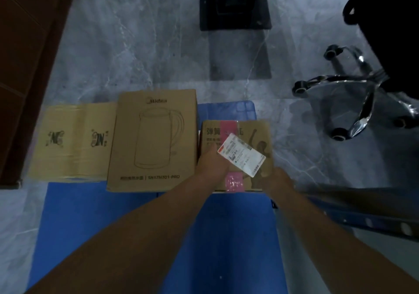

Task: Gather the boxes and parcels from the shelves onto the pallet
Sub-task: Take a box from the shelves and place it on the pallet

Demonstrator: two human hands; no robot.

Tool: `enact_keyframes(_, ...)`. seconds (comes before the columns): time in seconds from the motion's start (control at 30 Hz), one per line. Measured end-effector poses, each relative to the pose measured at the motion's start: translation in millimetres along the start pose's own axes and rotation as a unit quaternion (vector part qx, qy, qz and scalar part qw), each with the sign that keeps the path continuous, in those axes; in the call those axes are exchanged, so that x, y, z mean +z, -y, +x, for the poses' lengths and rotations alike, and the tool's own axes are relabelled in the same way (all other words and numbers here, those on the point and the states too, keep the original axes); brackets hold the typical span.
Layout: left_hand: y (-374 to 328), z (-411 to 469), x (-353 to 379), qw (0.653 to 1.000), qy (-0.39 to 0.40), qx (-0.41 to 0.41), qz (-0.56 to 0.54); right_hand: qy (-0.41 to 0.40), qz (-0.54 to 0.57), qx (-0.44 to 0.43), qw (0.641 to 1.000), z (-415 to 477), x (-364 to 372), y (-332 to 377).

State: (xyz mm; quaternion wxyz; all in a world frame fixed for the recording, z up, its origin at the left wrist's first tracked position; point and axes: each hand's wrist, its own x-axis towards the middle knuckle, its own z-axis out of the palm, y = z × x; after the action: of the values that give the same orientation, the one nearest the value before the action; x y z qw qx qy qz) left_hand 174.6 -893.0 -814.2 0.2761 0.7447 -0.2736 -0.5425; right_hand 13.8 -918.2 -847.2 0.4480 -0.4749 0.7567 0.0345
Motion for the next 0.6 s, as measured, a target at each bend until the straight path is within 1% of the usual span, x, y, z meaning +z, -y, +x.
enact_keyframes(0.03, -6.5, -6.6, -6.1, 1.000, 0.005, 0.007, 0.002, -0.016, 0.024, -0.010, 1.000, -13.2, 1.0, 6.2)
enact_keyframes(0.1, -29.0, -25.3, -22.2, 1.000, 0.002, 0.025, 0.007, -0.021, 0.066, -0.063, 0.996, -46.0, -2.1, 32.0)
enact_keyframes(0.2, -72.8, -62.0, -52.1, 0.997, -0.029, 0.060, 0.028, -0.035, 0.062, -0.141, 0.987, -98.4, -28.0, 89.5)
enact_keyframes(0.3, -126.6, -113.7, -89.0, 0.993, -0.081, 0.065, 0.047, -0.038, 0.091, -0.132, 0.986, -159.7, -68.7, 148.3)
enact_keyframes(0.37, -167.5, -156.8, -118.4, 0.989, -0.086, 0.082, 0.086, -0.040, 0.053, -0.170, 0.983, -212.9, -103.4, 186.0)
enact_keyframes(0.47, -232.5, -235.3, -169.1, 0.978, -0.102, 0.133, 0.127, -0.069, 0.020, -0.256, 0.964, -296.8, -165.5, 237.8)
enact_keyframes(0.6, -290.9, -350.5, -227.2, 0.945, -0.147, 0.222, 0.192, -0.062, 0.005, -0.320, 0.945, -405.5, -223.3, 280.5)
